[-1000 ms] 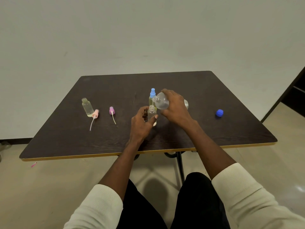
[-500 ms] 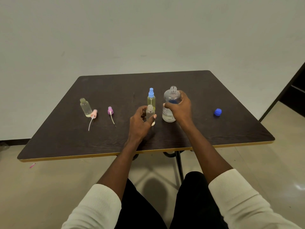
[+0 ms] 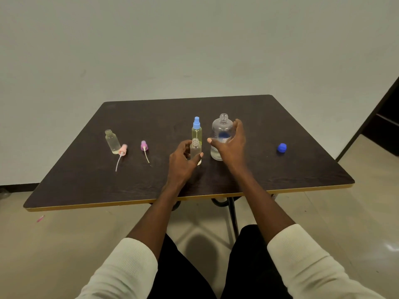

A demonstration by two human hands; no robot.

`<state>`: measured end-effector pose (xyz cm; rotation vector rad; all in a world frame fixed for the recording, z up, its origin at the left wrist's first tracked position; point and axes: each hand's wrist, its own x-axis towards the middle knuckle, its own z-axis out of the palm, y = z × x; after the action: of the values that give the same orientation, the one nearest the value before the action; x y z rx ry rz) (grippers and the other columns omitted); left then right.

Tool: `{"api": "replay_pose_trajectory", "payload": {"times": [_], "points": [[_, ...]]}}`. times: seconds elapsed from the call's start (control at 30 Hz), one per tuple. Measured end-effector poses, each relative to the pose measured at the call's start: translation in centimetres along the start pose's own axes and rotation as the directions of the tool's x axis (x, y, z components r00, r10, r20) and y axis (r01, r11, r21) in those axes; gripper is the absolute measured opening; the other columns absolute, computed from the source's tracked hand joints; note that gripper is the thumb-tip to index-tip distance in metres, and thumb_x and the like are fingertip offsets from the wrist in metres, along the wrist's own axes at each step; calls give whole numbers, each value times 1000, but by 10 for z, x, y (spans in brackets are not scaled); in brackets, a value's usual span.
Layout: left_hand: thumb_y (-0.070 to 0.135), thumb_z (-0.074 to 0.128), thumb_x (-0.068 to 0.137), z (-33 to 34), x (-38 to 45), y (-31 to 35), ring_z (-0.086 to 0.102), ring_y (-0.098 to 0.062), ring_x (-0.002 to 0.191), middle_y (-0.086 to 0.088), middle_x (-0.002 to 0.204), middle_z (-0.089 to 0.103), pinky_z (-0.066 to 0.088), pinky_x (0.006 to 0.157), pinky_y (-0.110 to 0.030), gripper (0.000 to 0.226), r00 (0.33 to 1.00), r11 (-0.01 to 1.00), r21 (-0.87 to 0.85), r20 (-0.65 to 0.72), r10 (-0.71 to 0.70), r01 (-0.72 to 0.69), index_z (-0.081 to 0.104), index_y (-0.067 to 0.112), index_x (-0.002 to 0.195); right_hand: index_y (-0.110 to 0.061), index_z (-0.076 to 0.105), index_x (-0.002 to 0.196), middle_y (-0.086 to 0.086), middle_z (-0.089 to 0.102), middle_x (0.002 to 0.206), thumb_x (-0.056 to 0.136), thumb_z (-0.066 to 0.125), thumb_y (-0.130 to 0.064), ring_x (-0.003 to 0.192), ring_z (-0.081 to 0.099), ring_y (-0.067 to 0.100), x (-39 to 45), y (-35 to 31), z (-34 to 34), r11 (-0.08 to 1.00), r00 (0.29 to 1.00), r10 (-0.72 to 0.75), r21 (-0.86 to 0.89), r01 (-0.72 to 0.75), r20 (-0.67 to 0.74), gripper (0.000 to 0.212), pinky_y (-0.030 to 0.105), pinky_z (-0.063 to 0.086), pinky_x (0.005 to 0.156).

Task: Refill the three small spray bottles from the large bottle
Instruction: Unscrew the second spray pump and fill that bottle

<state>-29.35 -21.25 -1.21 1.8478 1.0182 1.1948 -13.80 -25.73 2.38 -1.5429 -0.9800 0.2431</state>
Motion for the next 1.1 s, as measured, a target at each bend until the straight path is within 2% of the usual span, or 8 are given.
{"api": "replay_pose_trajectory", "payload": {"times": [0.17,0.33,0.5,0.63,0.73,0.87,0.93,1.1], "points": [[19,81,82,-2,-1,4,67,-6,97,11,104,69,57,87,-31,43,997,999,-46,-73,-16,13,62,20,120,-8,39,139,11,42,140,79,77,-25,130,41,21,-12,-11,1,910,908,-393,-201,361,-144,73,28,40,106],[20,81,82,-17,-2,4,68,-8,97,9,104,70,57,83,-27,41,978,997,-81,-206,-29,12,62,21,119,0,61,114,13,60,116,82,61,4,113,53,22,-20,-24,17,775,788,-611,-263,575,-78,32,26,43,101],[22,80,83,-62,7,-1,67,-4,96,7,105,70,53,83,-16,40,927,997,-75,-370,-55,29,63,19,119,-5,67,99,6,66,97,84,56,5,90,59,16,-30,-23,59,825,846,-491,-201,528,206,21,26,50,81],[22,79,84,-98,24,-7,66,-3,94,10,101,69,54,81,-17,38,883,996,-43,-461,-90,79,64,20,119,-9,67,99,4,65,98,88,56,-2,87,58,13,-36,-21,96,871,853,-339,-210,444,397,17,28,51,79],[22,77,85,-120,39,-13,65,3,89,13,96,69,55,79,-17,32,867,991,10,-486,-108,130,69,16,116,-12,66,97,3,64,98,89,56,-6,87,57,13,-37,-18,118,909,861,-216,-226,349,460,14,31,51,80],[21,78,83,-140,55,-20,66,-8,89,4,101,71,52,72,-12,36,883,972,132,-456,-115,195,71,13,117,-11,67,86,3,63,92,85,58,-4,86,57,16,-33,-14,139,914,845,-130,-267,305,519,12,38,53,78],[19,79,82,-144,61,-27,68,-10,87,1,100,74,54,73,-15,36,881,966,133,-452,-139,221,72,13,117,-13,68,80,0,64,86,84,59,-4,82,57,12,-30,-15,144,911,837,-118,-276,305,534,14,36,54,74],[19,80,80,-148,70,-41,66,-9,85,-2,100,75,40,63,-1,34,868,944,174,-466,-173,281,72,12,112,-19,66,75,-3,61,81,87,60,-6,79,55,8,-26,-13,148,914,834,-120,-268,304,538,19,23,44,67]]}}
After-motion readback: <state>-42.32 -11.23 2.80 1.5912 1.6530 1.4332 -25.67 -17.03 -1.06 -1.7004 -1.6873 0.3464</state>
